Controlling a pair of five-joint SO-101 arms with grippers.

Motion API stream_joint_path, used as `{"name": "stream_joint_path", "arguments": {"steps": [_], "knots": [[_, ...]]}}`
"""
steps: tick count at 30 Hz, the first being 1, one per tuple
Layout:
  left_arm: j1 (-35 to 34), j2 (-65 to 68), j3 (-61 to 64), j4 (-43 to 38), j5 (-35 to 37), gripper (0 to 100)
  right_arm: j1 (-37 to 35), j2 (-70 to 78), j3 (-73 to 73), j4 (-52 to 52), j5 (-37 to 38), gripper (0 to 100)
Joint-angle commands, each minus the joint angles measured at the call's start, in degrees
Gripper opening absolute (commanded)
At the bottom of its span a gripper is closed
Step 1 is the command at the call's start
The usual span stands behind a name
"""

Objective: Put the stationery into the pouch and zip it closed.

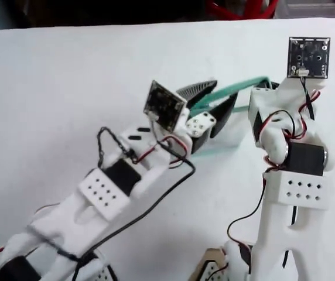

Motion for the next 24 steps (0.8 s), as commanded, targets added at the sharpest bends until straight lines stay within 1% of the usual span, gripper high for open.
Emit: {"name": "stream_joint_path", "arguments": {"steps": [1,3,7,9,11,15,18,21,22,24], "knots": [[-1.1,-7.69,-0.09,4.57,0.18,18,-0.4,2.07,2.29,0.04,-0.35,1.8],[-2.15,-10.68,0.0,6.51,0.18,18,-0.22,2.07,2.29,0.04,-0.35,1.8],[-10.95,-16.22,0.26,11.25,0.62,17,-0.04,2.07,2.29,0.13,-0.35,1.8],[-15.6,-17.98,0.7,16.79,0.62,17,-0.04,2.07,2.37,0.22,-0.35,1.8],[-18.24,-18.86,2.11,23.47,0.62,18,-0.22,2.07,2.81,0.13,-0.35,1.8],[-18.59,-19.3,5.01,30.59,-0.44,18,-0.84,2.07,3.6,-0.57,-0.35,1.8],[-17.45,-19.38,3.08,37.71,-8.0,22,-0.84,2.07,3.6,-0.57,-0.35,1.8],[-15.08,-19.3,2.2,44.75,-15.47,23,-0.75,2.07,3.6,-0.57,-0.35,1.8],[-14.73,-19.3,2.29,46.33,-17.23,23,-0.75,2.07,3.6,-0.57,-0.35,1.8],[-14.81,-19.3,1.93,49.41,-18.37,23,-0.75,2.07,3.6,-0.48,-0.35,1.8]]}}
